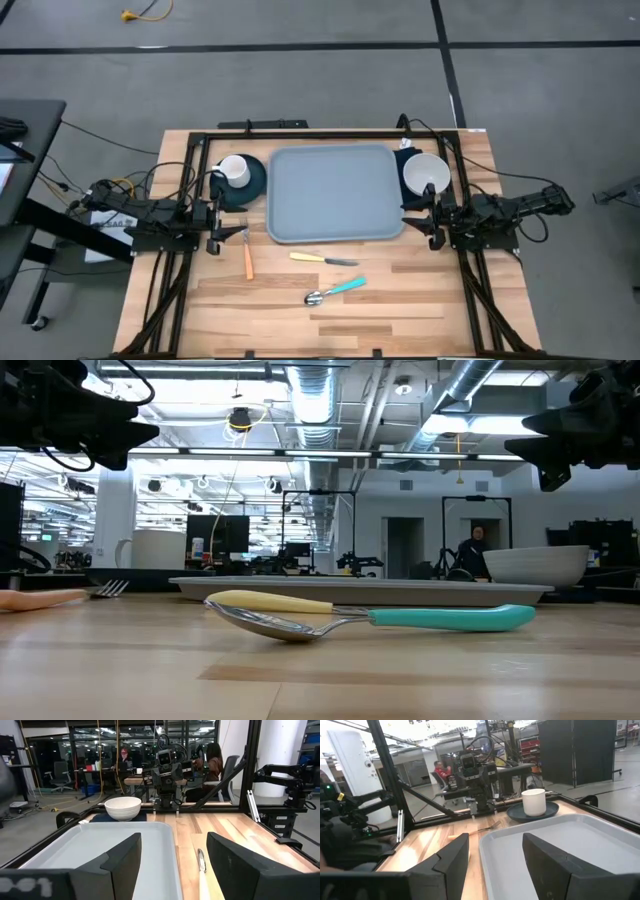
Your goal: Set up tray
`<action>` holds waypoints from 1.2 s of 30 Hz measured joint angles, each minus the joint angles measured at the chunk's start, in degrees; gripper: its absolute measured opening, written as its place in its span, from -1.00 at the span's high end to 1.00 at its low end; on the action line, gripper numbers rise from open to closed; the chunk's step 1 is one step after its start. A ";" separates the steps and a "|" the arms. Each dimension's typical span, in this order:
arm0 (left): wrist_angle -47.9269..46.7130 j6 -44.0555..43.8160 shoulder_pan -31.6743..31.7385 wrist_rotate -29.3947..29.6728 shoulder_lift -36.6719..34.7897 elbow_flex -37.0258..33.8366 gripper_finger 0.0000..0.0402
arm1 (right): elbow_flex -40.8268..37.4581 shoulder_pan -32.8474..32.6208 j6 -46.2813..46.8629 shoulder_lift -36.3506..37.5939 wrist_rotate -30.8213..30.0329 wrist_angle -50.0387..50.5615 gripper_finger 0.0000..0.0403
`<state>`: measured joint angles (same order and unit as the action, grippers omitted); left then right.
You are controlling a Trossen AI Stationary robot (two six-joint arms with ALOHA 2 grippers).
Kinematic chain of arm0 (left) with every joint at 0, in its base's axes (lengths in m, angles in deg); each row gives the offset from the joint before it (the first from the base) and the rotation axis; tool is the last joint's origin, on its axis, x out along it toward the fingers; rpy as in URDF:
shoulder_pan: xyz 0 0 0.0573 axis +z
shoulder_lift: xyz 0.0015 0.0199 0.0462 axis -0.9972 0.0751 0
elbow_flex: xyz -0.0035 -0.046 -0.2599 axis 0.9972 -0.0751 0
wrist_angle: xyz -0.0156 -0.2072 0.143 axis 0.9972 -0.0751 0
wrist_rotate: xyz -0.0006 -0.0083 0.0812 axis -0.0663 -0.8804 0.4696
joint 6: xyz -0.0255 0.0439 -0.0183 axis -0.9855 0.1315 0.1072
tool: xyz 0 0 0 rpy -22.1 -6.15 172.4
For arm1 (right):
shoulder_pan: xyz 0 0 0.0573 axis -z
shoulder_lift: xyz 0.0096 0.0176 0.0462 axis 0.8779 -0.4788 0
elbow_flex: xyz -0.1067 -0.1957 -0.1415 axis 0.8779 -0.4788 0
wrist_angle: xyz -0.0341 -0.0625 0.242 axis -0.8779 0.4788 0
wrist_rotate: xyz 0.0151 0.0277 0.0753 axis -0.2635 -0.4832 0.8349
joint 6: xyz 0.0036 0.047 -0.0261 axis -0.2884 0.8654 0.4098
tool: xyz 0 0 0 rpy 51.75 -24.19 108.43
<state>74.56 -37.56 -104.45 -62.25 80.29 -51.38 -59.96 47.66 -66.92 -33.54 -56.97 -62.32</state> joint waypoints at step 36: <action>-0.02 0.40 -0.02 0.00 0.00 0.00 -0.07 | 0.00 0.00 0.00 0.00 0.00 0.00 0.12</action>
<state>74.54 -37.16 -104.48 -62.25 80.29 -51.38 -59.96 47.66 -66.92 -33.53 -56.97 -62.32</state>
